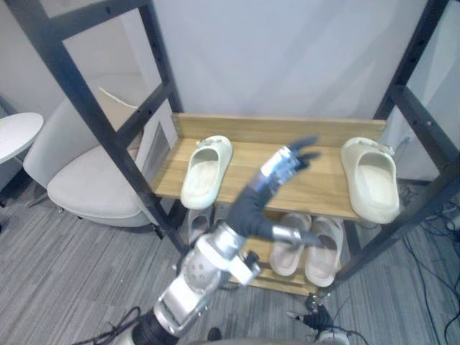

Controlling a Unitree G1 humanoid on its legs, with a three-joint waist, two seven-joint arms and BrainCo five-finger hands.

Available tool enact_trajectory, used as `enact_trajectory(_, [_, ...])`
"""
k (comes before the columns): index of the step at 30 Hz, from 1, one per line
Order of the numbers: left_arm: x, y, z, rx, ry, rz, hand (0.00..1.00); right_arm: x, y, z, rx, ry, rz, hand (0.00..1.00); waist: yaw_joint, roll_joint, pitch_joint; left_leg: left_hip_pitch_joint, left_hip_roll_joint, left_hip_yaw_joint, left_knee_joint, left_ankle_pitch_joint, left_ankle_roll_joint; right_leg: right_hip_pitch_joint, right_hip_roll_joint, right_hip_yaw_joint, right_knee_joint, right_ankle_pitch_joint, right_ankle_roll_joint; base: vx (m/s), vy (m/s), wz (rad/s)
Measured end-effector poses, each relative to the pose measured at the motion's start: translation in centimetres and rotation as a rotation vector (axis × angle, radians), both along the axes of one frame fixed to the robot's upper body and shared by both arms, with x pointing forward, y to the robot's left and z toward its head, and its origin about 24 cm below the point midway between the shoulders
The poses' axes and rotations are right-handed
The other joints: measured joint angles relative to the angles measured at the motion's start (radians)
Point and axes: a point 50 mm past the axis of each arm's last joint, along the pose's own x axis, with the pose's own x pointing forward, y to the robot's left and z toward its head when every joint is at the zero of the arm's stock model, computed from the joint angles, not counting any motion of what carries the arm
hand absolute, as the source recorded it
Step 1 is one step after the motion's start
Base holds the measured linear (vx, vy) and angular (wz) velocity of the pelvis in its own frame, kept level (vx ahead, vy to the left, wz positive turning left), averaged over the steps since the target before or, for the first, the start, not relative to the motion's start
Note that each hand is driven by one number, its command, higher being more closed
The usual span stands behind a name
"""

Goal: Organize the slippers on the shoe rack

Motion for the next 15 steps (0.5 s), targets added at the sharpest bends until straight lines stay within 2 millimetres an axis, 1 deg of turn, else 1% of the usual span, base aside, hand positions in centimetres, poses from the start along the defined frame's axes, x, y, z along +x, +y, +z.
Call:
enact_trajectory(1, [0.9, 0.5, 0.4, 0.009, -0.021, 0.056, 0.0, 0.0, 0.1, 0.0, 0.004, 0.004, 0.0, 0.0, 0.0, 0.001, -0.005, 0.0, 0.0, -0.001, 0.001, 0.0, 0.0, 0.001, 0.0, -0.001, 0.0, 0.0, 0.0, 0.0, 0.0, 0.0])
enact_trajectory(2, [1.3, 0.8, 0.5, 0.015, -0.028, 0.086, 0.0, -0.1, 0.1, -0.1, 0.005, 0.006, 0.0, 0.0, 0.0, -0.001, -0.005, 0.0, 0.0, -0.001, 0.001, 0.0, 0.0, 0.001, 0.0, 0.0, 0.0, 0.0, 0.0, 0.0, 0.0, 0.0])
enact_trajectory(4, [3.6, 2.5, 0.7, 0.038, -0.032, 0.239, 0.0, -0.1, 0.1, -0.1, 0.016, 0.01, 0.002, 0.0, -0.001, -0.005, -0.008, 0.0, 0.0, -0.001, 0.003, 0.0, 0.0, 0.001, 0.0, 0.0, 0.001, 0.0, 0.0, 0.0, 0.0, 0.0])
enact_trajectory(5, [4.0, 2.9, 0.7, 0.044, -0.031, 0.277, 0.0, -0.1, 0.1, -0.1, 0.018, 0.01, -0.001, 0.0, -0.002, -0.005, -0.009, 0.0, 0.0, -0.001, 0.003, 0.0, 0.0, 0.0, 0.0, 0.0, 0.001, 0.0, 0.0, 0.0, 0.0, 0.0])
enact_trajectory(7, [5.9, 4.9, 0.7, 0.057, -0.008, 0.421, 0.0, -0.2, -0.1, -0.1, 0.022, 0.013, -0.014, 0.0, -0.004, -0.008, -0.01, -0.001, 0.0, 0.001, 0.003, -0.001, 0.001, -0.003, 0.0, 0.002, 0.002, 0.0, 0.0, 0.0, 0.0, 0.0])
enact_trajectory(8, [6.1, 5.1, 0.6, 0.062, -0.003, 0.44, 0.0, -0.2, -0.1, -0.1, 0.022, 0.014, -0.014, 0.0, -0.004, -0.009, -0.01, -0.001, 0.0, 0.002, 0.003, -0.001, 0.001, -0.003, 0.0, 0.002, 0.002, 0.0, 0.0, 0.0, 0.0, 0.0])
enact_trajectory(10, [7.2, 6.7, 0.2, 0.085, 0.027, 0.53, 0.0, -0.3, -0.1, 0.0, 0.023, 0.01, -0.014, 0.0, -0.004, -0.01, -0.011, -0.002, 0.0, 0.005, 0.003, -0.003, 0.003, -0.006, -0.001, 0.005, 0.003, -0.001, 0.0, 0.0, 0.0, 0.0])
enact_trajectory(11, [7.4, 6.9, 0.1, 0.095, 0.034, 0.542, 0.0, -0.3, -0.1, 0.1, 0.023, 0.008, -0.015, 0.0, -0.004, -0.01, -0.011, -0.002, 0.0, 0.005, 0.003, -0.003, 0.004, -0.006, -0.001, 0.005, 0.003, -0.001, 0.001, 0.0, 0.0, 0.0])
enact_trajectory(13, [8.4, 8.4, -0.4, 0.145, 0.071, 0.608, 0.0, -0.4, -0.1, 0.2, 0.027, 0.0, -0.013, 0.0, -0.005, -0.011, -0.011, -0.006, 0.0, 0.01, 0.003, -0.005, 0.003, -0.019, -0.003, 0.01, 0.016, -0.007, -0.001, 0.01, 0.0, -0.06])
enact_trajectory(15, [9.1, 9.2, -0.7, 0.165, 0.096, 0.642, 0.0, -0.4, -0.1, 0.4, 0.027, -0.004, -0.014, 0.0, -0.005, -0.011, -0.011, -0.011, -0.001, 0.011, 0.003, -0.005, 0.003, -0.027, -0.003, 0.011, 0.02, -0.008, -0.001, 0.0, 0.0, -0.02])
